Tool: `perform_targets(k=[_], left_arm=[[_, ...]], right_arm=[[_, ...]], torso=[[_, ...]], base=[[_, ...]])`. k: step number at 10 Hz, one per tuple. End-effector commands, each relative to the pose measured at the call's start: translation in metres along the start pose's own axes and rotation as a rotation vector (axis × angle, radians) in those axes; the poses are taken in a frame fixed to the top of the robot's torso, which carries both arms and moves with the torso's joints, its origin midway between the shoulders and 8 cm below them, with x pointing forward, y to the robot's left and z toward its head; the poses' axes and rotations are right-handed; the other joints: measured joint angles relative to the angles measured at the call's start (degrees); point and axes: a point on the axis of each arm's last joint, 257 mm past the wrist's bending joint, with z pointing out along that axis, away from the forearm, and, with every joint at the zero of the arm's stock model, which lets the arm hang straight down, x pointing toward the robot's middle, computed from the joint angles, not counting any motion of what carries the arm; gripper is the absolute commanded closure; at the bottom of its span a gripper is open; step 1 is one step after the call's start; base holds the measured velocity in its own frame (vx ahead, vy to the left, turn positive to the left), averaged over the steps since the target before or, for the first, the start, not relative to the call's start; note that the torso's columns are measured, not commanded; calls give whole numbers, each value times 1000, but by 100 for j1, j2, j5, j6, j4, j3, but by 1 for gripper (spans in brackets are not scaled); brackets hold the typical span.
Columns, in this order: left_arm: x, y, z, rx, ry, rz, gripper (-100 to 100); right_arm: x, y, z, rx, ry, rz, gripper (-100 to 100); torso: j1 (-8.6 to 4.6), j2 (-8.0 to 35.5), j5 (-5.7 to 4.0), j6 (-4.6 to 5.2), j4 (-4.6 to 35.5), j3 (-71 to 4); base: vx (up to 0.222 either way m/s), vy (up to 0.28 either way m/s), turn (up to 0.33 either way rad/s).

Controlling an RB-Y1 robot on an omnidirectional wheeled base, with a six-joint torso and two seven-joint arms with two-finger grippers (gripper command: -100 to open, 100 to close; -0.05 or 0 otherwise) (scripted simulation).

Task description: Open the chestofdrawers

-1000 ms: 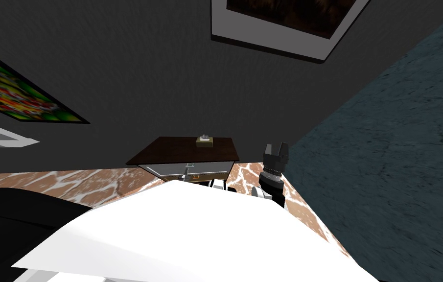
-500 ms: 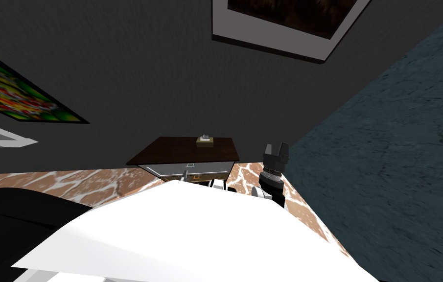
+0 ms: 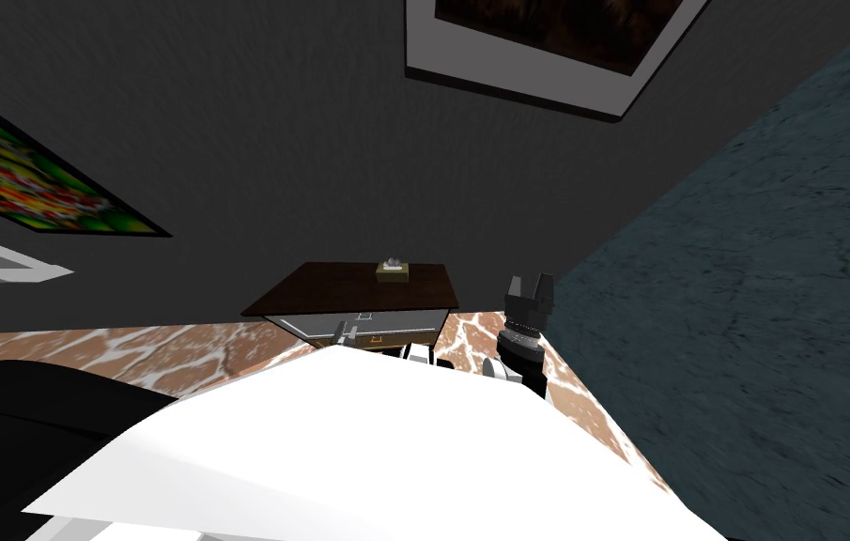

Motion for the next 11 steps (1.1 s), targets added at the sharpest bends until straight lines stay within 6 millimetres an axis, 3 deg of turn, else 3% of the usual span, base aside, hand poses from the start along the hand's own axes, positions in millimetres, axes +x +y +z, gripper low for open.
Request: perform_targets(k=[1,6,11], left_arm=[[-1,-1,12,-4,3,2,-100],[0,-6,35,-6,8,0,-100],[39,0,38,-2,-53,-108,-100]], right_arm=[[0,0,0,0,0,0,0],[0,0,0,0,0,0,0],[0,0,0,0,0,0,0]], torso=[[-5,2,-1,0,1,1],[6,-2,1,0,-1,-1],[5,-1,1,-1,-1,-1]], base=[[-16,-42,2],[-13,-46,1],[-11,-22,1]])
